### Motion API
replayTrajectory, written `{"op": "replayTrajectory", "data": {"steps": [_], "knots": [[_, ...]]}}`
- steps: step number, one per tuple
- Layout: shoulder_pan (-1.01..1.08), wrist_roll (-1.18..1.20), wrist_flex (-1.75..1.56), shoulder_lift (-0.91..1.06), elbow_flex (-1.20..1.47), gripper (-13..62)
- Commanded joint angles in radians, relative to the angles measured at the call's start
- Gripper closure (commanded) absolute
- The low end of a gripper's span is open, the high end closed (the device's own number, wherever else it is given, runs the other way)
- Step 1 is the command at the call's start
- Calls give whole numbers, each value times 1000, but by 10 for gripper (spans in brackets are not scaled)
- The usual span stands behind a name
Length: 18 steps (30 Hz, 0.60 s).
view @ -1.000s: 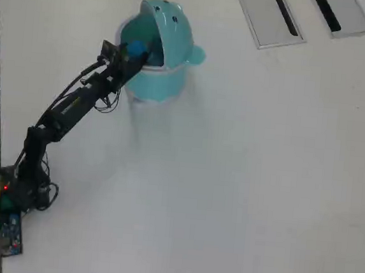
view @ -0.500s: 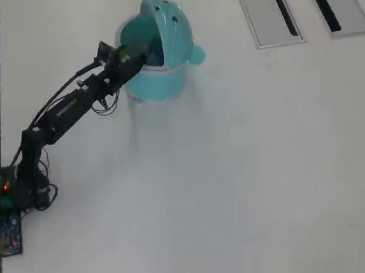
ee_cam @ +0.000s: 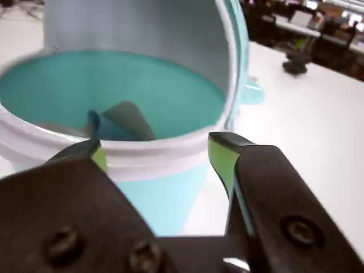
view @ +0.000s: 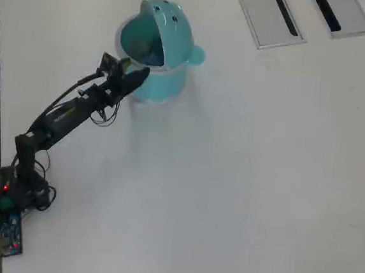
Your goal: Grasp RGB lego blocks and put them in the bin one by one.
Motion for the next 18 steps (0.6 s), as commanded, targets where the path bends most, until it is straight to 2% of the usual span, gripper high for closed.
{"op": "replayTrajectory", "data": {"steps": [1,18], "knots": [[18,61,-64,89,-18,165],[161,374,-284,334,351,165]]}}
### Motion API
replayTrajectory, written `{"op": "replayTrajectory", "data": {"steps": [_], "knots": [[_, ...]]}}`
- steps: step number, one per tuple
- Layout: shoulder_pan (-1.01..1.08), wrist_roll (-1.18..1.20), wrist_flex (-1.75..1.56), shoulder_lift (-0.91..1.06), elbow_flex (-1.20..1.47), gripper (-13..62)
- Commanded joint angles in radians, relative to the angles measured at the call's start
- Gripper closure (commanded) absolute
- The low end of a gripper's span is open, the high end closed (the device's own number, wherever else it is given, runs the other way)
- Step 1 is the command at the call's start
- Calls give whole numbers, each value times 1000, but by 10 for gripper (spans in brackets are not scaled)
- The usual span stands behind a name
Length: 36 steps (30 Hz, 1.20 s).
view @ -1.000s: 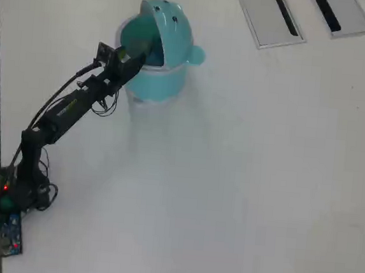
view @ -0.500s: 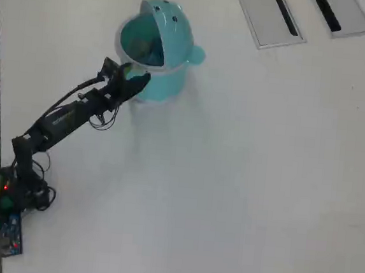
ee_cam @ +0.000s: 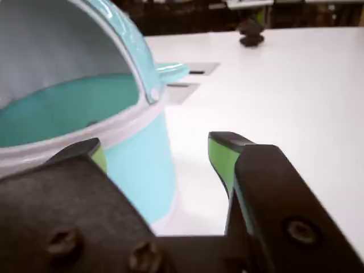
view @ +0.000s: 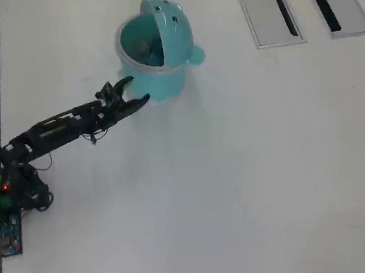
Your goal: Grasp RGB lego blocks and put them in the bin one by one.
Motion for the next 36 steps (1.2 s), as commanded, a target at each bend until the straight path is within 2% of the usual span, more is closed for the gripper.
{"op": "replayTrajectory", "data": {"steps": [1,12,25,36], "knots": [[15,72,-86,81,-29,165],[129,367,-244,258,239,166],[172,543,-471,434,635,182],[247,657,-488,503,718,182]]}}
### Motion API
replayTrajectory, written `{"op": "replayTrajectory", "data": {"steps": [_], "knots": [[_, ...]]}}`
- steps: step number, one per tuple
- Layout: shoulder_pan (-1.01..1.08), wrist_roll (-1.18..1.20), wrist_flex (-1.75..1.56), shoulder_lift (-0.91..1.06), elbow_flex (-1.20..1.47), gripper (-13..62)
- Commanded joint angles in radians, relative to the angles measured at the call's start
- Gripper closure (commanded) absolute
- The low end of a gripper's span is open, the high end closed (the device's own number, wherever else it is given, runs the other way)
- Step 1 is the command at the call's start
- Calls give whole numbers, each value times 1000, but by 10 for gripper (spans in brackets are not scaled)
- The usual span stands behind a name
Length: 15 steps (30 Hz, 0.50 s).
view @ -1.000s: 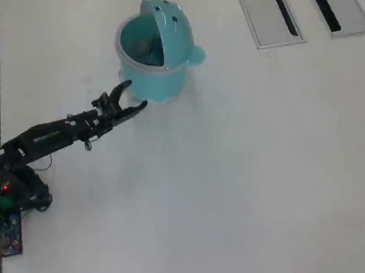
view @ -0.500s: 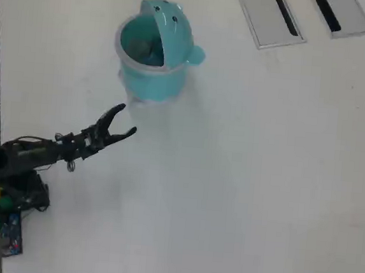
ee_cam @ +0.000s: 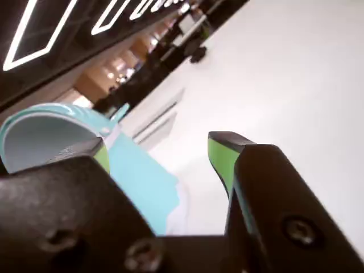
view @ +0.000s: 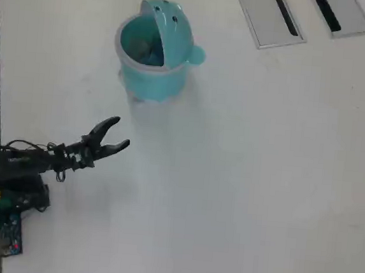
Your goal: Grasp RGB lego blocks and put them in the bin one by one.
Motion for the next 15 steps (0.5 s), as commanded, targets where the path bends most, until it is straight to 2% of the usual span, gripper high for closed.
{"op": "replayTrajectory", "data": {"steps": [1,15], "knots": [[9,58,-127,35,-11,182],[49,149,-158,152,190,182]]}}
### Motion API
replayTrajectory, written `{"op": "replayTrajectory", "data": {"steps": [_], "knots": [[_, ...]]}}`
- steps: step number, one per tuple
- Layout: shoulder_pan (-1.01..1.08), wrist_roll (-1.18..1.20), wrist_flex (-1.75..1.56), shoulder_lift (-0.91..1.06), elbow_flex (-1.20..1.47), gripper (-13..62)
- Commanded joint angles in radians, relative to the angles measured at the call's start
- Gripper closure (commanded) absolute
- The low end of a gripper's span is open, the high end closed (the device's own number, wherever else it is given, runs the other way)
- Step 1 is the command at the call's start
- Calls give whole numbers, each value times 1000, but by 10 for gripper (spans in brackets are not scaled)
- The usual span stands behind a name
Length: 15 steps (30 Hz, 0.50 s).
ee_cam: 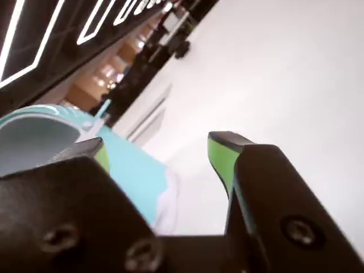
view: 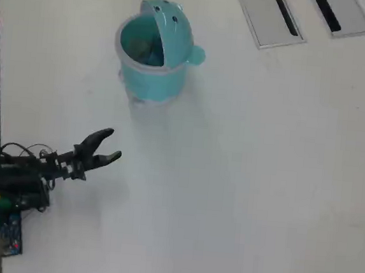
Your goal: Grasp RGB lego blocks and put them in the bin one by one.
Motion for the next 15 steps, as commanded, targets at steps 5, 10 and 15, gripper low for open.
{"op": "replayTrajectory", "data": {"steps": [5,10,15], "knots": [[29,83,-175,71,71,182],[48,110,-224,104,183,181],[51,129,-267,114,265,182]]}}
